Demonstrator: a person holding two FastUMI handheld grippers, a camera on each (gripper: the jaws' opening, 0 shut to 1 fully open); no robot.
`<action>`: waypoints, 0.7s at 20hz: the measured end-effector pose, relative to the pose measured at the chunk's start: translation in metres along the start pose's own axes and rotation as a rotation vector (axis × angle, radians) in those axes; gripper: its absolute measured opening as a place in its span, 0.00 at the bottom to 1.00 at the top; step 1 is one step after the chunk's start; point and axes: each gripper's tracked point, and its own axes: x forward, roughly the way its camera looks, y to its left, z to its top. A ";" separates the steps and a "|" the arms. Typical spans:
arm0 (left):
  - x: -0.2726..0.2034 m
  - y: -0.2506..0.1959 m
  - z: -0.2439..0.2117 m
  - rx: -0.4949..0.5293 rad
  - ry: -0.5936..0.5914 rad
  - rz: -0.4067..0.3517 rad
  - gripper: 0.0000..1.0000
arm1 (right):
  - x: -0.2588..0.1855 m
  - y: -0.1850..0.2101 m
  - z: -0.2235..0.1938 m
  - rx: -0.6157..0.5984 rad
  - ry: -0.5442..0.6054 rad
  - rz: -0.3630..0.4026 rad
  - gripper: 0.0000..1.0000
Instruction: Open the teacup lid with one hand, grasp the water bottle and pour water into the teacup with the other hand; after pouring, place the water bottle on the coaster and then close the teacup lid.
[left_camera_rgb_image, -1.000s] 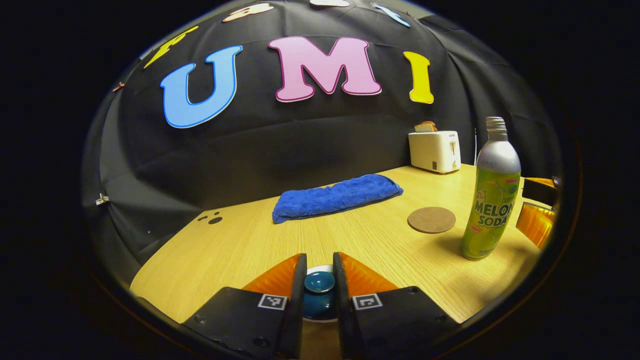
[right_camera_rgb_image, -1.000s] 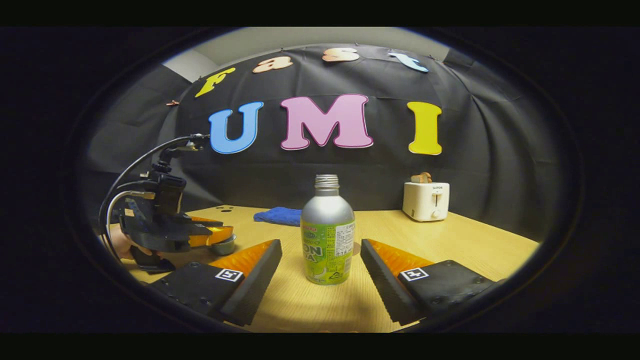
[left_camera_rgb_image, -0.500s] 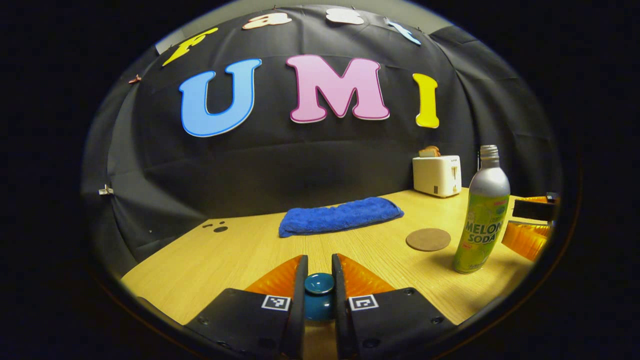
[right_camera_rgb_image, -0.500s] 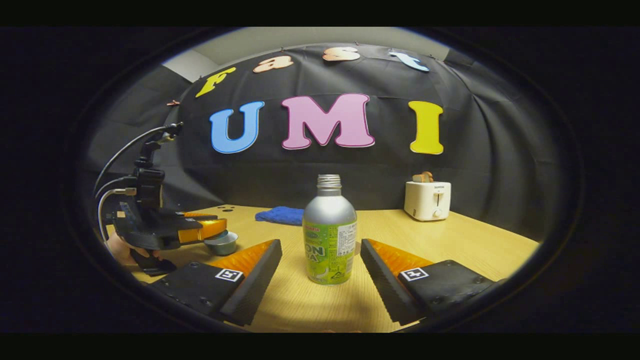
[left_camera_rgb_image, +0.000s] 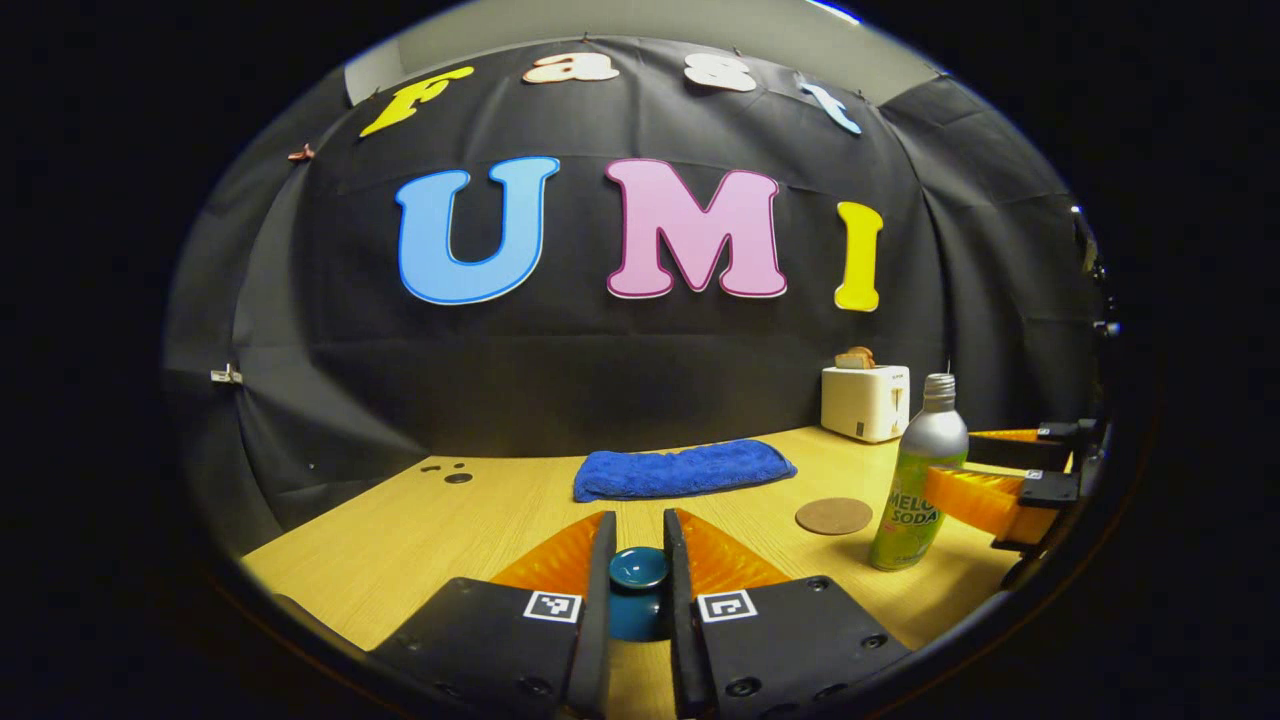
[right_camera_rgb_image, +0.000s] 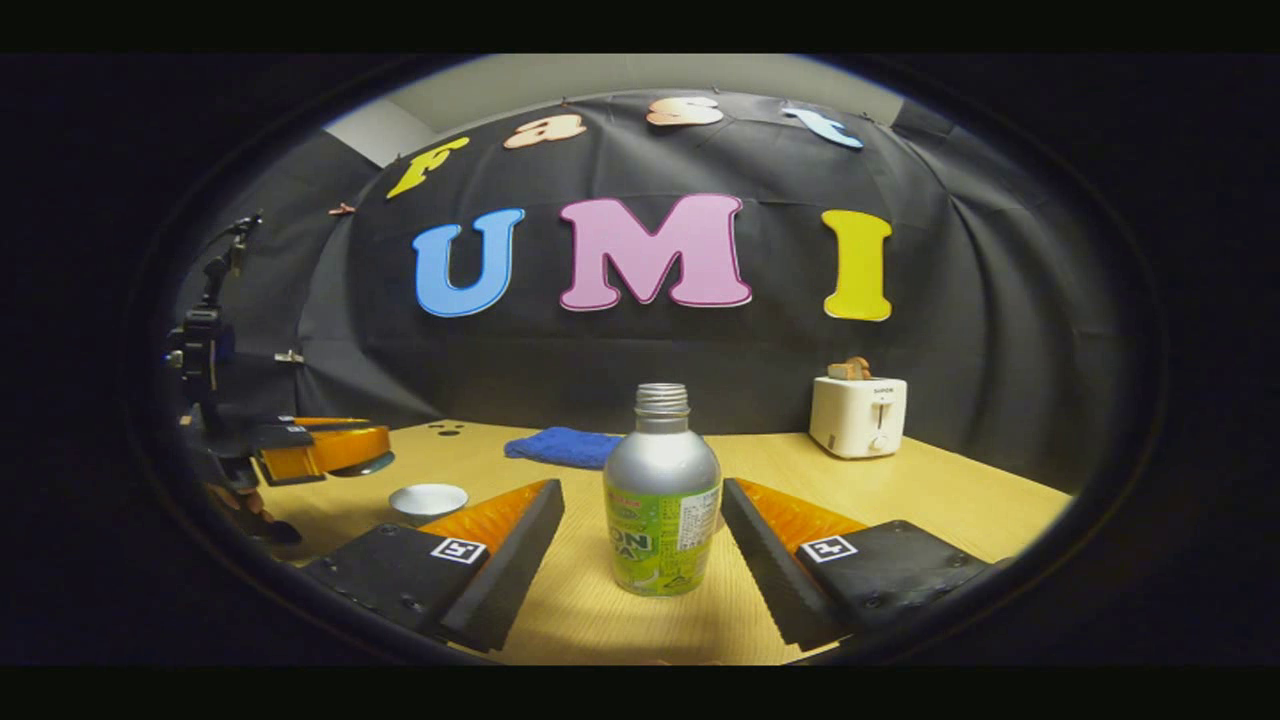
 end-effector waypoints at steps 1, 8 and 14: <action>-0.002 0.005 -0.001 -0.010 0.002 0.006 0.28 | 0.004 -0.001 -0.001 -0.001 0.007 -0.004 0.98; -0.012 0.035 -0.015 -0.050 0.021 0.040 0.28 | 0.042 -0.011 -0.013 0.001 0.056 -0.037 0.98; -0.016 0.049 -0.018 -0.055 0.021 0.047 0.28 | 0.059 -0.014 -0.031 -0.008 0.111 -0.059 0.98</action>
